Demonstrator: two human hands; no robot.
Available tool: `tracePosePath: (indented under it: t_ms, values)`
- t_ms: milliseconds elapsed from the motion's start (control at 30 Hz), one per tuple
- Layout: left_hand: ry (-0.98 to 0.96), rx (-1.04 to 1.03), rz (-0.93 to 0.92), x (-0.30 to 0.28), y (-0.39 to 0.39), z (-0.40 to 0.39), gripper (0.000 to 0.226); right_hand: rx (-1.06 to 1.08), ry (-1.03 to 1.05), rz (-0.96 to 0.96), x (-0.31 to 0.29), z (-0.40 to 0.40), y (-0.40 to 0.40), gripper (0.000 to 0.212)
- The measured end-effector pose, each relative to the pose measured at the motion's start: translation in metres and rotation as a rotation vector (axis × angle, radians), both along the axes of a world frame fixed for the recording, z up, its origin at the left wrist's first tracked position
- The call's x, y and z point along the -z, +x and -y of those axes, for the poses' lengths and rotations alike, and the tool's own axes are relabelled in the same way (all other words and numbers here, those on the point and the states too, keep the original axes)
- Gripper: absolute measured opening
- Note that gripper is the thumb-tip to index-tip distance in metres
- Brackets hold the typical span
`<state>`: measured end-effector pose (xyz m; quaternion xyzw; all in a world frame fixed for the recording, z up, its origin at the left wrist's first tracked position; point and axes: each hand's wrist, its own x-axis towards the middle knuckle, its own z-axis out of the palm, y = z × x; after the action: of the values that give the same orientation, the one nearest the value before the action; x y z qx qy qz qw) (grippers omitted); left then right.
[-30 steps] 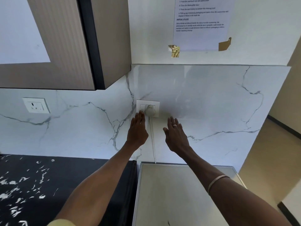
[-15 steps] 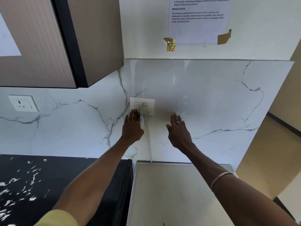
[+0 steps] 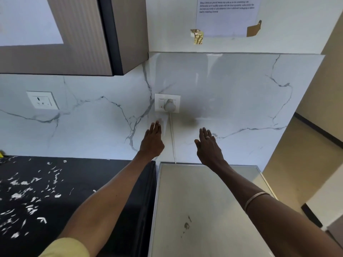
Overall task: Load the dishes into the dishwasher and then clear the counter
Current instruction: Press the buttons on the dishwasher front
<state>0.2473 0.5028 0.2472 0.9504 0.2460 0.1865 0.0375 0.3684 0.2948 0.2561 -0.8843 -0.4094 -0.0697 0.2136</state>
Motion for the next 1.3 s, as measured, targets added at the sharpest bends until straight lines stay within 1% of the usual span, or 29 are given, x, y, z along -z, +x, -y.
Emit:
tracePosePath:
  t_ms: [67, 167, 367, 533, 667, 833, 1067, 1300]
  values:
    - [0.006, -0.003, -0.004, 0.011, -0.016, 0.017, 0.061, -0.002, -0.019, 0.001, 0.007, 0.012, -0.016, 0.057]
    - [-0.022, 0.008, -0.021, 0.025, -0.037, 0.046, 0.056, 0.000, -0.040, -0.029, 0.017, 0.032, -0.035, 0.058]
    - [-0.081, 0.038, -0.080, 0.051, -0.094, 0.114, 0.055, -0.028, -0.062, -0.074, 0.036, 0.086, -0.072, 0.058]
    - [-0.106, 0.016, -0.125, 0.075, -0.146, 0.171, 0.056, -0.075, -0.055, -0.101, 0.052, 0.141, -0.108, 0.058]
    - [-0.173, 0.000, -0.115, 0.090, -0.181, 0.223, 0.056, -0.086, -0.065, -0.133, 0.070, 0.184, -0.138, 0.058]
    - [-0.197, 0.011, -0.114, 0.103, -0.224, 0.277, 0.055, -0.095, -0.091, -0.155, 0.083, 0.233, -0.178, 0.057]
    - [-0.199, 0.045, -0.118, 0.115, -0.284, 0.331, 0.053, -0.079, -0.102, -0.140, 0.094, 0.282, -0.235, 0.057]
    - [-0.212, 0.097, -0.164, 0.144, -0.348, 0.356, 0.053, -0.002, -0.078, -0.158, 0.110, 0.319, -0.306, 0.055]
